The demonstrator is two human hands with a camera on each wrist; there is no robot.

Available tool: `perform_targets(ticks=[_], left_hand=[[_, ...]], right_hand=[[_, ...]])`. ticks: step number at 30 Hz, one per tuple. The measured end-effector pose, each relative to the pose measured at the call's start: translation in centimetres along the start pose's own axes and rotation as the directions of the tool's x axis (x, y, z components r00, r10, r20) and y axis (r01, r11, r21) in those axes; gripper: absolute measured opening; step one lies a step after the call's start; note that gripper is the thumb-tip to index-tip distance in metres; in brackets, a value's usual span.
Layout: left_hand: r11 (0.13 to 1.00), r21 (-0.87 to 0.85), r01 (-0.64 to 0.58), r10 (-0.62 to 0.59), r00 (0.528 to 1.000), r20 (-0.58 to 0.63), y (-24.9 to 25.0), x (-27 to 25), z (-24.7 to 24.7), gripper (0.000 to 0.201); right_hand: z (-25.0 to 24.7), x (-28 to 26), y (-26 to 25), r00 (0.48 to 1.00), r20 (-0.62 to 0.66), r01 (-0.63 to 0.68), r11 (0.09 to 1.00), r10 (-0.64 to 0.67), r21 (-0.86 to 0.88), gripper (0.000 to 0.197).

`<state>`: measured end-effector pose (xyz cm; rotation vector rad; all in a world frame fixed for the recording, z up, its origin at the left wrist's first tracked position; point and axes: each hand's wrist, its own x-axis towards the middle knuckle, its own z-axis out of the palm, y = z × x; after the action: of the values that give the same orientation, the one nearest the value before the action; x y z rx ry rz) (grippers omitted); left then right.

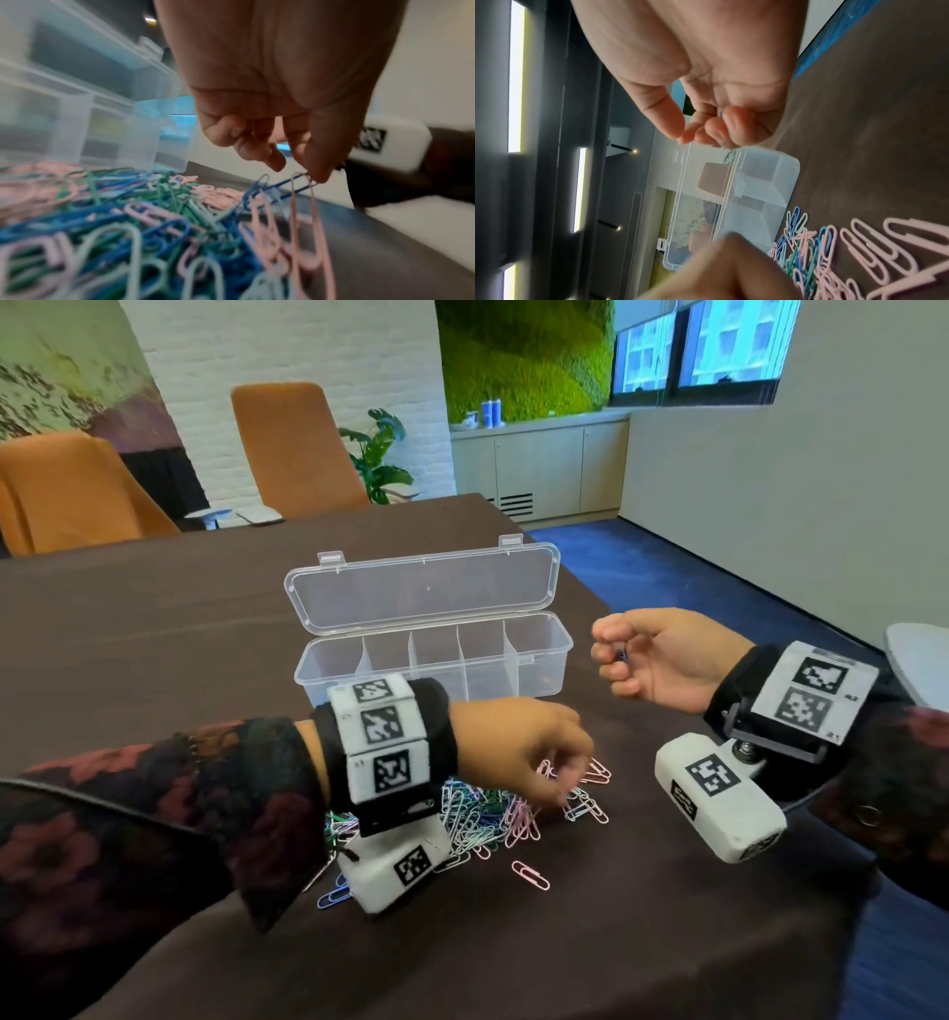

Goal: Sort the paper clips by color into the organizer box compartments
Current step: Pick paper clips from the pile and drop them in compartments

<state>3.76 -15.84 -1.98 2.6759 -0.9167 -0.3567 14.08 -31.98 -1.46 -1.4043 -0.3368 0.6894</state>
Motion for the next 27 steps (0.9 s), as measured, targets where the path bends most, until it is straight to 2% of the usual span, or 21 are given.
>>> perform_targets(ticks=[2,4,6,8,10,12,14,16,18,19,20,22,24,25,27], left_hand=[[0.976,-0.214,0.041,-0.07,0.989,-0.13,-1.1,-1.6,-1.0,0.019],[0.862,-0.505,0.051,-0.209,0.942,-0.262,-2.3,-3.6,-1.7,0.022],[0.68,-0.733,-0.015,-0.376,0.851,-0.366,-3.3,-5.6,-1.9,0.017],[0.514,-0.852,-0.098,-0.521,0.754,-0.401,-4.2,-7.3,-1.5,0.019],[0.384,-0.912,-0.143,-0.637,0.674,-0.374,-4.7,-8.5,-1.0,0.017],[0.282,-0.951,-0.127,-0.724,0.622,-0.298,-5.3,-9.5,-0.6,0.019],[0.164,-0.982,-0.091,-0.782,0.595,-0.186,-5.6,-10.3,-0.5,0.018],[0.089,-0.996,-0.021,-0.791,0.606,-0.084,-6.0,-11.2,-0.5,0.008],[0.097,-0.992,0.081,-0.769,0.639,-0.023,-6.3,-12.2,-0.4,0.006],[0.137,-0.981,0.138,-0.758,0.652,-0.014,-6.4,-12.6,-0.3,0.005],[0.198,-0.961,0.195,-0.755,0.655,-0.023,-6.6,-12.9,-0.2,0.006],[0.38,-0.862,0.334,-0.762,0.641,-0.088,-7.3,-13.6,0.0,0.013],[0.591,-0.617,0.52,-0.754,0.628,-0.192,-8.1,-14.3,-0.1,0.014],[0.666,-0.467,0.582,-0.729,0.642,-0.238,-8.5,-14.5,-0.2,0.014],[0.74,-0.276,0.614,-0.672,0.696,-0.253,-8.8,-14.7,-0.5,0.014]], right_hand=[[0.7,0.1,0.0,1.0,-0.004,0.0,0.999,-0.001,-0.046,0.018],[1.6,0.1,0.2,1.0,-0.002,-0.003,0.99,0.003,-0.143,0.018],[2.6,0.4,0.3,1.0,0.021,0.0,0.951,0.007,-0.31,0.019],[3.9,0.6,0.4,0.997,0.075,0.036,0.844,0.005,-0.535,0.022],[5.4,0.8,0.4,0.99,0.144,0.107,0.665,0.0,-0.739,0.023],[7.0,1.0,0.3,0.975,0.221,0.183,0.492,0.021,-0.851,0.021],[8.7,1.4,0.5,0.957,0.282,0.241,0.363,0.063,-0.9,0.015],[10.3,1.9,0.9,0.947,0.306,0.274,0.252,0.099,-0.928,0.008],[11.9,2.5,1.3,0.943,0.313,0.294,0.159,0.116,-0.943,0.009],[12.7,2.8,1.4,0.94,0.319,0.306,0.119,0.117,-0.945,0.01],[13.4,3.2,1.5,0.938,0.329,0.32,0.09,0.111,-0.943,0.013],[14.7,4.0,1.6,0.931,0.351,0.346,0.063,0.098,-0.936,0.018],[15.9,4.7,1.7,0.919,0.381,0.378,0.048,0.102,-0.925,0.021],[16.4,4.9,1.7,0.91,0.397,0.395,0.041,0.119,-0.918,0.019],[17.1,5.2,1.9,0.887,0.424,0.427,0.025,0.182,-0.904,0.008]])
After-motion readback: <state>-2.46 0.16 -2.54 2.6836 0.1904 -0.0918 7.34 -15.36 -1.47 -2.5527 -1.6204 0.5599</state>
